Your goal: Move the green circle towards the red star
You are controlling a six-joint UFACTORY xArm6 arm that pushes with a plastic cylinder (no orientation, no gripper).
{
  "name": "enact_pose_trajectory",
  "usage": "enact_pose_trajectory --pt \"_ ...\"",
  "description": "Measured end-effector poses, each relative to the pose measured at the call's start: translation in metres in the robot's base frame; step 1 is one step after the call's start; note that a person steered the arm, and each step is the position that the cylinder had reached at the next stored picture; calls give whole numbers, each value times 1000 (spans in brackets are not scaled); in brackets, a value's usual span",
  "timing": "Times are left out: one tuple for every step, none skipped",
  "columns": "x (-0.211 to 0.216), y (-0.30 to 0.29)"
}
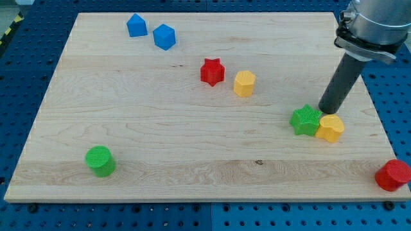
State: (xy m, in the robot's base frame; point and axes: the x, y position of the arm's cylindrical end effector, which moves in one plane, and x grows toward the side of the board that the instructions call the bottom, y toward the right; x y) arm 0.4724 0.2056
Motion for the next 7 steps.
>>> enact_pose_trajectory --pt "20 -1" --pt "40 -1" --pt "39 -1" --pt "10 -1" --pt "-17 -14" --pt "-20 -55" --pt "-20 -100"
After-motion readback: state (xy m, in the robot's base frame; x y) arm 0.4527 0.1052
